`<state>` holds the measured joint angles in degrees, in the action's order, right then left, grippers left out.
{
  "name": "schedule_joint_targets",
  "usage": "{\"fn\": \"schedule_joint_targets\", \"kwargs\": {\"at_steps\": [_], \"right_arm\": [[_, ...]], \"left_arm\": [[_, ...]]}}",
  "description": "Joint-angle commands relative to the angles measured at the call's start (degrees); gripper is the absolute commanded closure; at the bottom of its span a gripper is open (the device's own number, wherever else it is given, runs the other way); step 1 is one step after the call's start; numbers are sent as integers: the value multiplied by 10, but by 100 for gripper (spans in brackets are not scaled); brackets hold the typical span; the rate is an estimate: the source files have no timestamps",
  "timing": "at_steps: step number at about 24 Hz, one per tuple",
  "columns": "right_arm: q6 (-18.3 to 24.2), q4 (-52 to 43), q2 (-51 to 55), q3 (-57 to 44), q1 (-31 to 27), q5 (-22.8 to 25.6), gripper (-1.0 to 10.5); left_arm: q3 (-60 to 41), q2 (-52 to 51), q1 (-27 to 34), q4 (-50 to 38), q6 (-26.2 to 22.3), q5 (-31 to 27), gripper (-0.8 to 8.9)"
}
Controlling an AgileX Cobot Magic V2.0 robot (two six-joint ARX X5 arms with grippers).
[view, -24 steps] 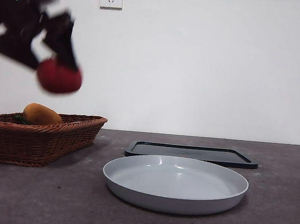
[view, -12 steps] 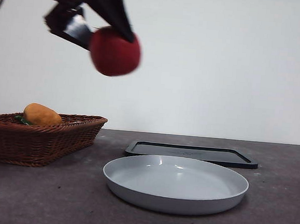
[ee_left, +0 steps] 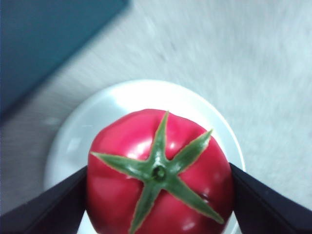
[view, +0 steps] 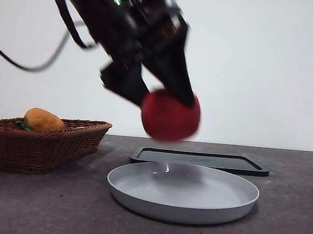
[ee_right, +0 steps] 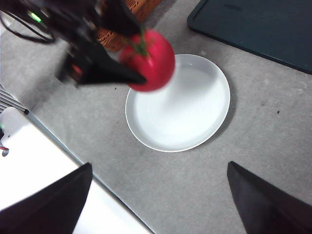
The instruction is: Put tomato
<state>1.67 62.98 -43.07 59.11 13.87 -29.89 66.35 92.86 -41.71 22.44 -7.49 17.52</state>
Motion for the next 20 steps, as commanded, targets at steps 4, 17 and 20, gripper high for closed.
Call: {"fn": "schedule_joint_targets", "kwargs": {"at_steps": [4,17,20], "right_arm": [[-2,-4,-3,11,3,-1,506],[-2,-4,-3,11,3,-1,506],[-1,-4,-3,11,3,-1,506]], "left_arm": [[8,75,-27,-38,-30,-17,484],[8,111,-34,-57,-34,-32,337],[8,111,-34,-57,-22,-31,335]]}}
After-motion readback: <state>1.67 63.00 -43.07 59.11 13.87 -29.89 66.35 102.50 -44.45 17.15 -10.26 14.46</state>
